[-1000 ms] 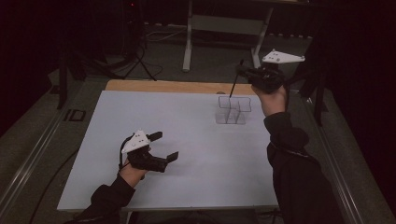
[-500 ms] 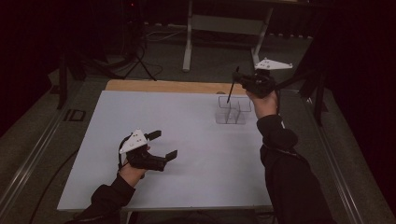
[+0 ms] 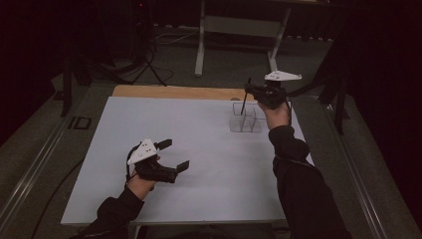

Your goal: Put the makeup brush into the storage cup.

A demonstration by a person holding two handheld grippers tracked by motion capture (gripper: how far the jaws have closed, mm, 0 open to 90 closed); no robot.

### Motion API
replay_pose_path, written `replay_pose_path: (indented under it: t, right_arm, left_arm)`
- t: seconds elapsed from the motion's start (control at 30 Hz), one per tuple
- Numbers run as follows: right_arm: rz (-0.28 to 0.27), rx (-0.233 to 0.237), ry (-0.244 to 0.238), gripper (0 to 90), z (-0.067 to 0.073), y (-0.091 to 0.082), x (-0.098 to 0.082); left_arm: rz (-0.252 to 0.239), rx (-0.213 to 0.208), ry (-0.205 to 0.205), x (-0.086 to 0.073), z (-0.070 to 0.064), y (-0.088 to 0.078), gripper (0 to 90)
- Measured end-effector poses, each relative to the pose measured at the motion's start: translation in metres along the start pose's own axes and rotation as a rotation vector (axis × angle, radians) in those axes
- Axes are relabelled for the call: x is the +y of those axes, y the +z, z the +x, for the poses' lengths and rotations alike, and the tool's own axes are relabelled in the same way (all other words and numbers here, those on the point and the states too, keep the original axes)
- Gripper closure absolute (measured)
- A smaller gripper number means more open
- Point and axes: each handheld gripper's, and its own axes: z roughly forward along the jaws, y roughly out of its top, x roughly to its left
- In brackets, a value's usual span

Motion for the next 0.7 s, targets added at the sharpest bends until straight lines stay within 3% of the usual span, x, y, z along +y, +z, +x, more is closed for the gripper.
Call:
replay_pose_path:
  t: [0.37, 0.7]
  right_arm:
    - [0.038, -0.016, 0.012, 85.6, 0.000, 0.011, -0.018]
    - [0.058, -0.021, 0.052, 85.3, -0.003, 0.012, -0.034]
  left_arm:
    - [0.002, -0.012, -0.012, 0.000, 0.000, 0.001, 0.8]
    - [0.000, -0.016, -0.021, 0.000, 0.000, 0.000, 0.8]
